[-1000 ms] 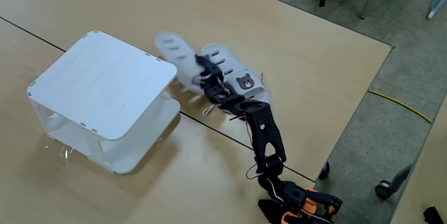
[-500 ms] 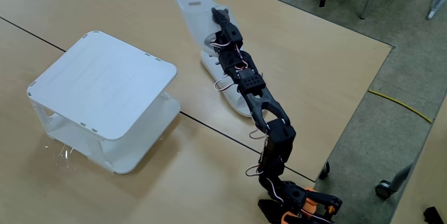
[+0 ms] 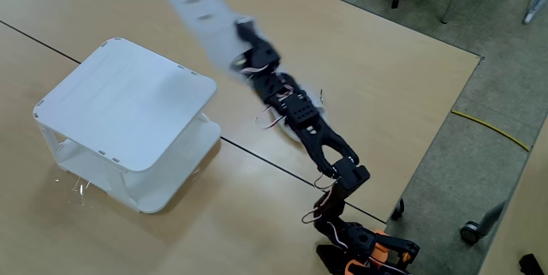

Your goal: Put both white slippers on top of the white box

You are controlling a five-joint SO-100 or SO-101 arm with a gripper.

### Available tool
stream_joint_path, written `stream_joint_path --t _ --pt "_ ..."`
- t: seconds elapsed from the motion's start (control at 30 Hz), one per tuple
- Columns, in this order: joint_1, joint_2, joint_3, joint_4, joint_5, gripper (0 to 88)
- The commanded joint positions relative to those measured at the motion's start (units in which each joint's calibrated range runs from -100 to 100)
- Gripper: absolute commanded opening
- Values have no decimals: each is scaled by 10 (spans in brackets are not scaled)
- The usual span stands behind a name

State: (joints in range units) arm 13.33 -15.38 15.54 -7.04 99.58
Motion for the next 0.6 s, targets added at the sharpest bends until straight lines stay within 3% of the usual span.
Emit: stream_joint_path --t 0.0,0.27,0.57 --pt "-104 -40 -30 -2 4 7" --pt "-271 -40 -26 -2 4 7" --pt "-278 20 -60 -4 4 7"
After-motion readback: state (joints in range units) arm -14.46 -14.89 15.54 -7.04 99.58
